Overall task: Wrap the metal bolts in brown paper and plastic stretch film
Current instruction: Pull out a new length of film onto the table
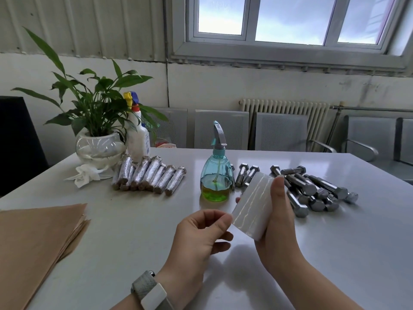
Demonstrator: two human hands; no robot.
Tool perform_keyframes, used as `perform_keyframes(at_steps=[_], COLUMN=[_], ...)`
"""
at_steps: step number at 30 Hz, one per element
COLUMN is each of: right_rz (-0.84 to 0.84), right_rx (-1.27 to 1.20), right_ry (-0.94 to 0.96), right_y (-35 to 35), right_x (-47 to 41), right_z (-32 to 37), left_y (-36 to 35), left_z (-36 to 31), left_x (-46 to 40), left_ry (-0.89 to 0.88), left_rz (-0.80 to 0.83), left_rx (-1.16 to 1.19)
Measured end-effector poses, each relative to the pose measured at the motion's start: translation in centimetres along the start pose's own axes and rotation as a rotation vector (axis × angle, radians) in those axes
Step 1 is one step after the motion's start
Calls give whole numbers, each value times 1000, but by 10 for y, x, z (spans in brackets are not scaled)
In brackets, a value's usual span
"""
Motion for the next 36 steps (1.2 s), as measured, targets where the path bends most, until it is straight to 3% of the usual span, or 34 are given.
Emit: perform_keyframes(at_steps=[8,16,21,24,31,36], right_rz=[20,13,68,69,34,46], right_rx=[40,36,60,73,101,103], right_ry=[23,51,30,32,56,59], right_y=[-2,1,-3,-4,-3,-3], right_x=[1,0,2,3,2,3], right_z=[3,9,8,7,7,8], left_y=[-1,5,3,3,0,0], left_z=[-2,-9,1,5,5,0], left_x=[-4,-5,-8,-11,-7,-8], left_ry=[84,-177,63,77,2,5], left_rz=[87,79,145,130,130,174], left_rx=[-22,-253,51,86,7,-209])
Point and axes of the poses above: each hand's wrist, its own x-axis away from the middle knuckle, its own y-axis out of the back of the hand, z = x × y, the point moved 4 cm from there along -x, towards the middle knuckle, and after that the axes turned 1 degree about -x, right-handed, at the moved point
